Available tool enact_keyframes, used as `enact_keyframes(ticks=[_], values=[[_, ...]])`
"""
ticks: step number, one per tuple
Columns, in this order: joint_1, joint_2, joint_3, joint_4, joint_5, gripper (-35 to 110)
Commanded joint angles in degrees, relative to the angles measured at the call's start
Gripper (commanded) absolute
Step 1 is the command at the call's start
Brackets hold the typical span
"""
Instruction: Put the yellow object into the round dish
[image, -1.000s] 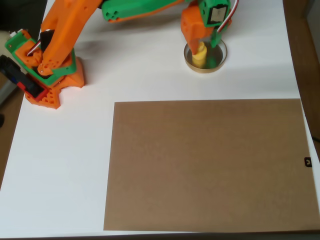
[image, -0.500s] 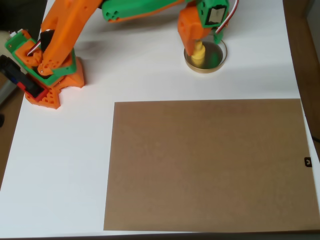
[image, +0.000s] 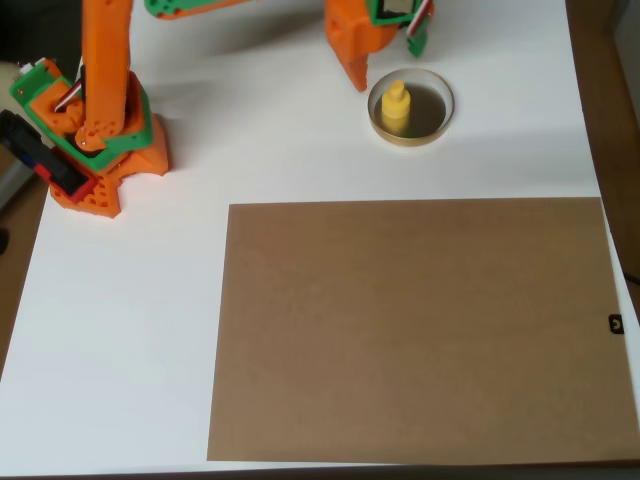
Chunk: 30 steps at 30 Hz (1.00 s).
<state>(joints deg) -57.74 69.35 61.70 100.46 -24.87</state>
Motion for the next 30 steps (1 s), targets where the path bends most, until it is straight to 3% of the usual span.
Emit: enact_keyframes(ticks=[1, 13, 22, 30], values=[[2.29, 11.78, 5.89, -0.35, -2.55, 27], [24.08, 38.50, 27.25, -8.70, -4.57, 27], [44.38, 48.52, 30.41, -12.39, -1.14, 26], [56.07, 55.46, 43.15, -22.06, 5.19, 25]])
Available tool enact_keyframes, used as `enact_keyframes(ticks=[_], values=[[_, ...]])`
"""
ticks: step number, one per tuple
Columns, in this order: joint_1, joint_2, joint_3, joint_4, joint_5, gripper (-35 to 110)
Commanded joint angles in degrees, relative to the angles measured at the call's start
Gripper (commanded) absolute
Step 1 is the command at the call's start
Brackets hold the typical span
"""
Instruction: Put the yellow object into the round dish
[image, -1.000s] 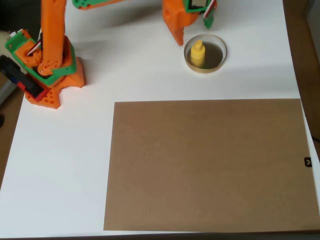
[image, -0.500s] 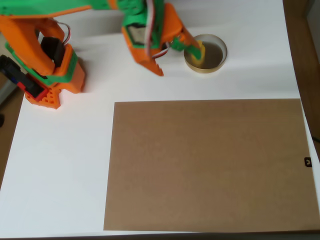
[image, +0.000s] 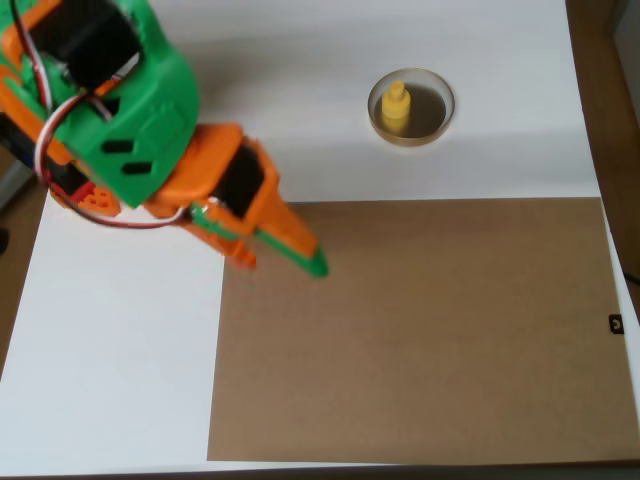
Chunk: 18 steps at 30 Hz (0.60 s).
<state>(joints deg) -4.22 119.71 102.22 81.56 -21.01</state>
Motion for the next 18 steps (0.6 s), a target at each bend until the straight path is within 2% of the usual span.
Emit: enact_keyframes(ticks=[1, 9, 18], values=[[3.52, 5.71, 4.13, -4.31, 2.46, 25], [13.80, 11.07, 13.10, -12.22, 6.77, 25], [16.00, 22.24, 29.36, -16.79, 7.38, 24]])
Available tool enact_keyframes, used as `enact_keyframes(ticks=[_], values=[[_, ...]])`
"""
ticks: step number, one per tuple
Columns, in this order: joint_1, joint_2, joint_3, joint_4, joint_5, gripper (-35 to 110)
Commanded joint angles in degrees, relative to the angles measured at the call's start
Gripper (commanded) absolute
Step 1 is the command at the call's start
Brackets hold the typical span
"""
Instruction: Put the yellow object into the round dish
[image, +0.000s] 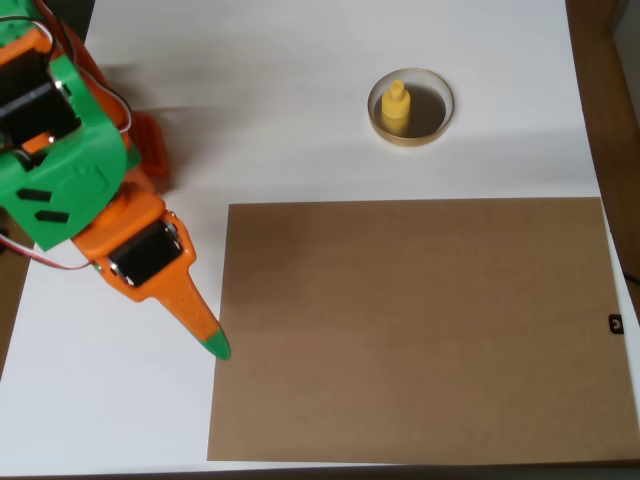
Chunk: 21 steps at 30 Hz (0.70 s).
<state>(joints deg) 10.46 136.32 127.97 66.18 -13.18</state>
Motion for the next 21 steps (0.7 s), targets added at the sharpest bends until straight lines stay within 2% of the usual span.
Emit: enact_keyframes(ticks=[1, 13, 17, 21], values=[[1.32, 6.59, 5.27, -1.58, -0.35, 24], [3.78, 16.44, 20.13, -9.40, 1.32, 24], [3.96, 27.51, 29.09, -10.81, 1.32, 24], [5.63, 42.28, 34.89, -7.21, 1.76, 25]])
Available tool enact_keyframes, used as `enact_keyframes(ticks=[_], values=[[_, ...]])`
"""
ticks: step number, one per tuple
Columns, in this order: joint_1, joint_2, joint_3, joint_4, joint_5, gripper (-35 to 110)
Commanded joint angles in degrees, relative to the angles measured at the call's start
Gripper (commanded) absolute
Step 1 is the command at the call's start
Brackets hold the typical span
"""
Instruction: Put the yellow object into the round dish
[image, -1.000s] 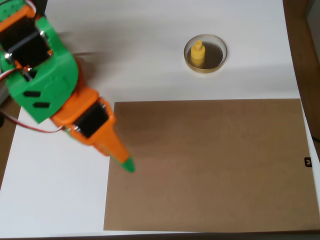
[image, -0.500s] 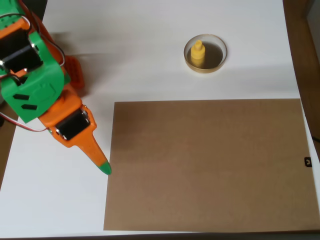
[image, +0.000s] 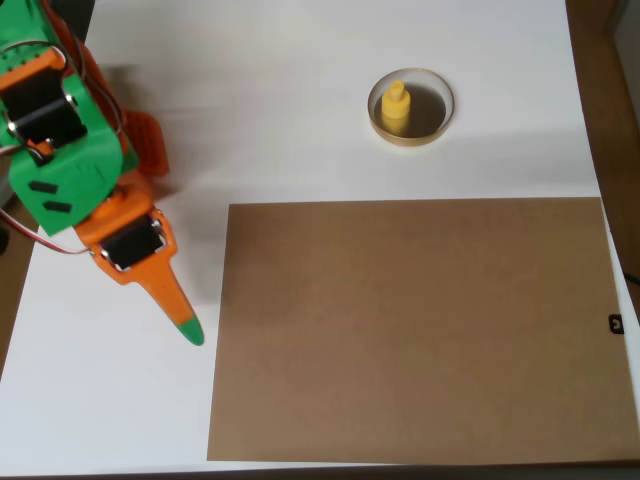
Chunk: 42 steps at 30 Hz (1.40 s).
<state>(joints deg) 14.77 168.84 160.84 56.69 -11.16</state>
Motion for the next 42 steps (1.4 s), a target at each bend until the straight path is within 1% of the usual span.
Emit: enact_keyframes(ticks=[1, 7, 22, 34, 37, 42], values=[[1.76, 12.22, 2.90, 3.16, -0.35, 25], [4.83, 15.73, 5.89, 4.04, -0.79, 26], [5.45, 18.19, 7.65, 5.80, 1.41, 29], [6.50, 18.19, 7.21, 7.56, 1.76, 25], [6.06, 18.19, 7.21, 7.65, 1.41, 19], [6.06, 18.19, 7.12, 7.91, 1.05, 17]])
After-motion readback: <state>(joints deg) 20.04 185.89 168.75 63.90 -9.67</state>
